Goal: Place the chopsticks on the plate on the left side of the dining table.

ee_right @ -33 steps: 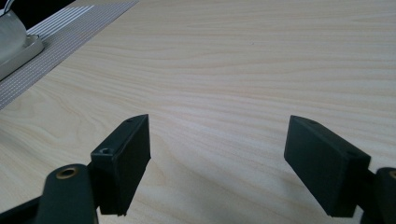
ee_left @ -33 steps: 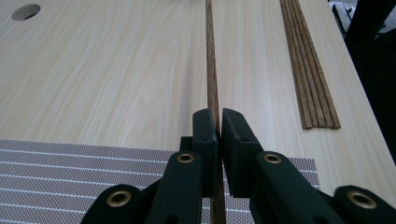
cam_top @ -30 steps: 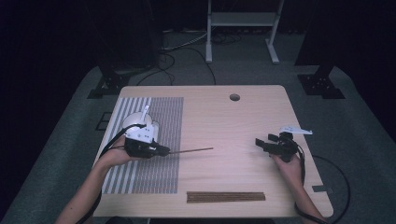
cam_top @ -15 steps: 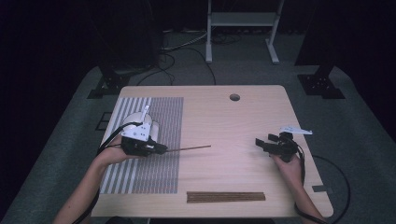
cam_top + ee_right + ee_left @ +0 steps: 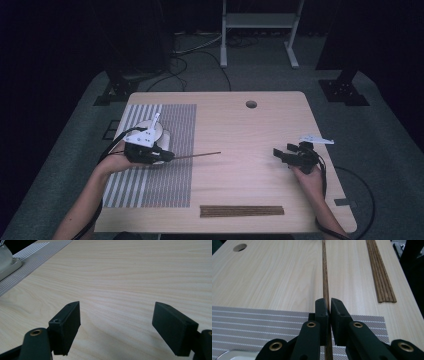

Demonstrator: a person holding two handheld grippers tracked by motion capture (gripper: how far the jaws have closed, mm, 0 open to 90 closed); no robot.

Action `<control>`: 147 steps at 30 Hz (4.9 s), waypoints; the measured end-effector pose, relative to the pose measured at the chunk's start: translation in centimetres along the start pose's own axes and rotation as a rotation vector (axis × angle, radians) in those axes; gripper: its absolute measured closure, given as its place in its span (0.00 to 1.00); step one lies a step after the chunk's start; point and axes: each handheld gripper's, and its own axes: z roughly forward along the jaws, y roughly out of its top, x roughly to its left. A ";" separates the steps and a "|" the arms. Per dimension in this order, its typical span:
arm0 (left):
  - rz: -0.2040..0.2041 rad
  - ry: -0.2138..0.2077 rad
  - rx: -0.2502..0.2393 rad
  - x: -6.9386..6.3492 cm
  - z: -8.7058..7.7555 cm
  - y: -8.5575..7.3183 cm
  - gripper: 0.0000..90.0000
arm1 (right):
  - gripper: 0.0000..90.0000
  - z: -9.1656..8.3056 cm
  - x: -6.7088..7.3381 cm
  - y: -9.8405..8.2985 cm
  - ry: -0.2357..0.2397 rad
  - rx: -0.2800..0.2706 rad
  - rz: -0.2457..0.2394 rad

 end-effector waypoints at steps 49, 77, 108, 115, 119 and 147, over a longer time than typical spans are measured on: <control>-0.087 0.068 0.052 2.1 -4.0 -5.0 0.94 | 0.24 0.0 0.0 0.0 -0.004 0.004 0.011; -0.137 0.119 0.072 2.8 -5.1 -7.5 0.94 | 0.24 0.0 0.0 0.0 -0.011 0.001 0.013; -0.155 0.131 0.102 3.9 -5.0 -9.4 0.94 | 0.24 0.1 0.1 0.0 -0.017 0.010 0.011; -0.143 0.113 0.109 4.2 -4.2 -9.5 0.94 | 0.24 0.1 0.1 0.0 -0.018 0.010 0.011; -0.134 0.108 0.125 4.2 -4.1 -9.6 0.94 | 0.24 0.1 0.1 0.0 -0.020 0.009 0.008; -0.139 0.102 0.144 4.6 -2.9 -10.6 0.94 | 0.24 0.1 0.1 0.0 -0.019 0.014 0.008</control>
